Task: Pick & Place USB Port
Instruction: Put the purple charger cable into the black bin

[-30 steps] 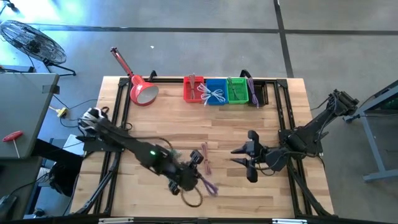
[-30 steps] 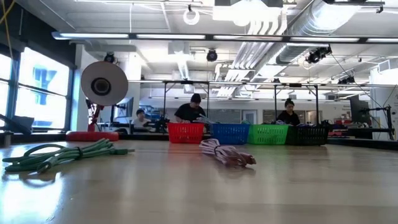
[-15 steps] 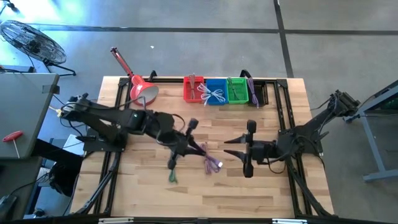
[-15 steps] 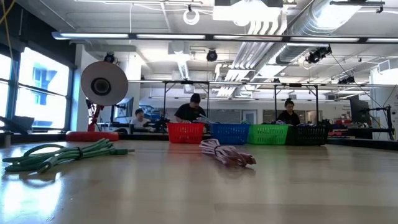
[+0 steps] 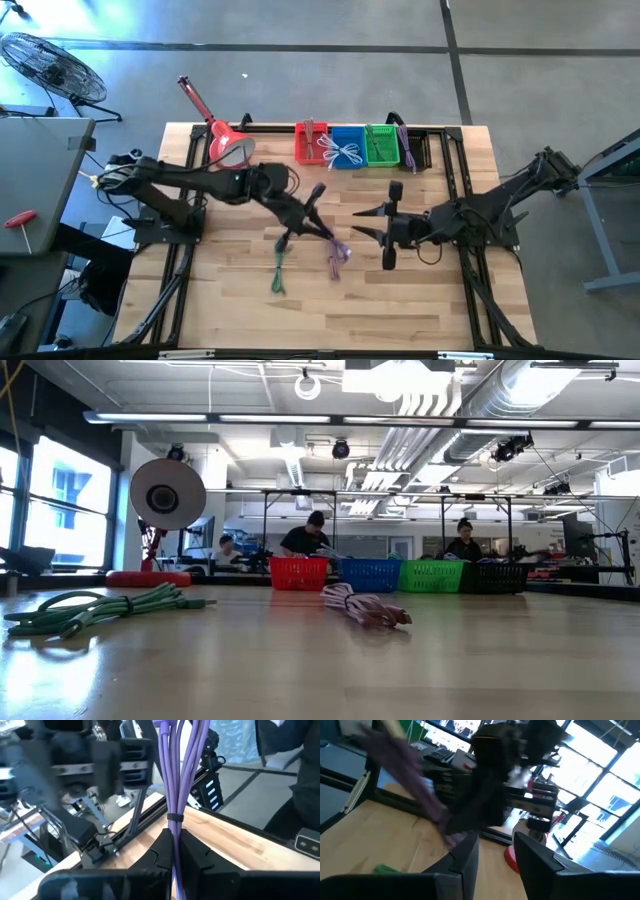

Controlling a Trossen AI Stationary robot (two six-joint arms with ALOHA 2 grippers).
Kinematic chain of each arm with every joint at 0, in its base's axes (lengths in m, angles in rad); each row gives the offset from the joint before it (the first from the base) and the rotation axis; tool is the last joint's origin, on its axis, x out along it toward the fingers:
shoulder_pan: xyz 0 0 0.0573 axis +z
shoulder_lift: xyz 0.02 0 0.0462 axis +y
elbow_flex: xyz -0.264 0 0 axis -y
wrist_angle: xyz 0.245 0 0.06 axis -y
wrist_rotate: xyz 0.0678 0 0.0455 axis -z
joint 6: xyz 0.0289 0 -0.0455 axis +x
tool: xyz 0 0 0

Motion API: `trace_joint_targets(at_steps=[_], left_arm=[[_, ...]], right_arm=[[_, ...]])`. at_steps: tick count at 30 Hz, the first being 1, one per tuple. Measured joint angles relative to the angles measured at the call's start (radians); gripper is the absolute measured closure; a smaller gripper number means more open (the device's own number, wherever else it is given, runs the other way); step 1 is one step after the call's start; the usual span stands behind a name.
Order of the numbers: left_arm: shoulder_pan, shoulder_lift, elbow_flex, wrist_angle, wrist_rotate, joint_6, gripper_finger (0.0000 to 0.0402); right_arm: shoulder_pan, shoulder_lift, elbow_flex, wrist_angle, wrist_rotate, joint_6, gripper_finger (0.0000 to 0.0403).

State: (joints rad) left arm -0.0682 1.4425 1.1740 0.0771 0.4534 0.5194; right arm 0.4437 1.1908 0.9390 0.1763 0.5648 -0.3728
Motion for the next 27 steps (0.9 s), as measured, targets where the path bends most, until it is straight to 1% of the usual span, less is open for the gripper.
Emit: trace_joint_targets(at_steps=[4, 7, 12, 15, 17, 20, 25, 27], left_arm=[[0.041, 0.0, 0.0, -0.004, 0.092, 0.0, 0.0396], [0.061, 0.0, 0.0, -0.005, 0.143, 0.0, 0.0396], [0.101, 0.0, 0.0, -0.005, 0.245, 0.001, 0.0396], [0.119, 0.003, 0.0, -0.004, 0.304, 0.01, 0.0396], [0.123, 0.009, 0.0, -0.005, 0.342, 0.025, 0.0396], [0.121, 0.013, 0.0, -0.008, 0.348, 0.031, 0.0396], [0.12, 0.023, -0.001, -0.025, 0.354, 0.038, 0.0396], [0.12, 0.021, -0.001, -0.028, 0.351, 0.051, 0.0396]], right_arm=[[-0.033, 0.0, 0.0, -0.011, -0.099, 0.052, 0.0286], [-0.048, 0.0, 0.0, -0.011, -0.18, 0.059, 0.0286], [-0.067, 0.012, 0.0, -0.005, -0.265, 0.058, 0.0286], [-0.086, 0.046, 0.0, 0.001, -0.327, 0.037, 0.0286], [-0.098, 0.071, 0.0, 0.014, -0.34, 0.023, 0.0286], [-0.111, 0.097, 0.0, 0.031, -0.34, -0.004, 0.0286], [-0.117, 0.111, 0.023, 0.03, -0.343, -0.005, 0.0286], [-0.117, 0.118, 0.037, 0.027, -0.375, -0.006, 0.0286]])
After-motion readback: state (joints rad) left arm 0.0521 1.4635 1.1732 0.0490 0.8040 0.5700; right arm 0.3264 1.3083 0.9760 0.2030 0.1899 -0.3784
